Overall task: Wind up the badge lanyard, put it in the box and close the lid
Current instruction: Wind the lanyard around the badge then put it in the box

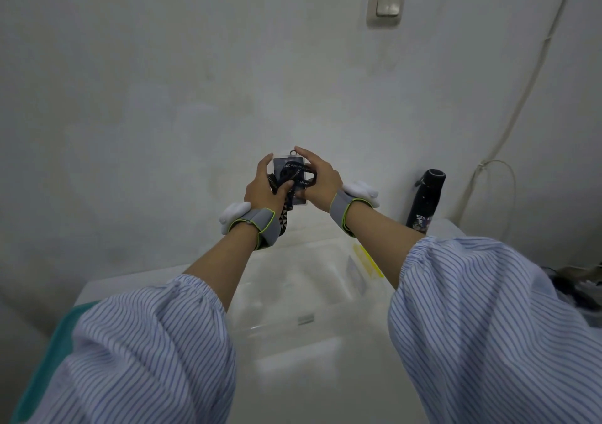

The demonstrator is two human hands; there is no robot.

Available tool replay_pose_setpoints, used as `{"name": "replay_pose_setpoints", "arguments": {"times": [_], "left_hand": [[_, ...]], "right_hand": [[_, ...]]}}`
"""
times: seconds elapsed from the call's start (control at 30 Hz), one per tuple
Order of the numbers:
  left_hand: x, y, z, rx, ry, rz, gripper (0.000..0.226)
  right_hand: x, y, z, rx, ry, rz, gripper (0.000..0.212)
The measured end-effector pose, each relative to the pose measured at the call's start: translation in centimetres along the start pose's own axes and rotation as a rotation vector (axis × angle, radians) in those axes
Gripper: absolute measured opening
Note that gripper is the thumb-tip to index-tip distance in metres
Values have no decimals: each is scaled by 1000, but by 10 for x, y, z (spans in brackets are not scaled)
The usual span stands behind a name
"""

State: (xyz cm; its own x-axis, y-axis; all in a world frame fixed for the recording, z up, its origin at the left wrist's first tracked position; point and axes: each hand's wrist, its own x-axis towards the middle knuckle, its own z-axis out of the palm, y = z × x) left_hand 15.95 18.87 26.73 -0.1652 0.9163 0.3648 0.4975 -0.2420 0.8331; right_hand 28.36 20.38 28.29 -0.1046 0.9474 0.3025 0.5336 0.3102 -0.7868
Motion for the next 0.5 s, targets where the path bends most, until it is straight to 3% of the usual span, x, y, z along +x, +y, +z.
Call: {"name": "replay_pose_setpoints", "arguments": {"times": [0.5], "left_hand": [[-24, -55, 20, 60, -101, -137, 65]], "right_hand": [[-23, 42, 35, 1, -95, 135, 78]]}}
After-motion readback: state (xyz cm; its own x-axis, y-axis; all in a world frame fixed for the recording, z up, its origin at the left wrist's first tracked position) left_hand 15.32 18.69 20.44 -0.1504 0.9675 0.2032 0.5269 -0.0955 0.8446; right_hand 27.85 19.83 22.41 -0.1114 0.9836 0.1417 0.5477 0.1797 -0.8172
